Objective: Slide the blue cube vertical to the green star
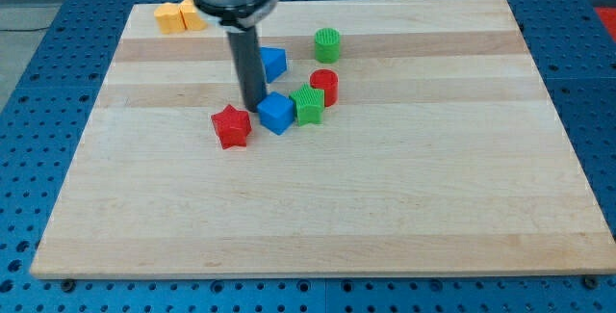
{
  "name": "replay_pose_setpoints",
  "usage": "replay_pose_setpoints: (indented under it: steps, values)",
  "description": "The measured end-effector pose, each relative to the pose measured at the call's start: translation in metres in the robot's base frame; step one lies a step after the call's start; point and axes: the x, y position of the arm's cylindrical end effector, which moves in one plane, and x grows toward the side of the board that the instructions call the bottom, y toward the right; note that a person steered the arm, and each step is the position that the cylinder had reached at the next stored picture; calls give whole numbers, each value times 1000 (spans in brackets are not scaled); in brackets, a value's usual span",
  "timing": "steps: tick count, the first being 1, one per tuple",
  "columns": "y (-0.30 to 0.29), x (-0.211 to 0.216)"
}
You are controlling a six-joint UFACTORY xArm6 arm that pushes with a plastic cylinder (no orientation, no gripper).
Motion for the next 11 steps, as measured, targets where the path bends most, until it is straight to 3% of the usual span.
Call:
replay_pose_setpoints:
  steps: [5, 8, 11]
  values:
    - [41, 21]
    - [41, 79]
    - [69, 77]
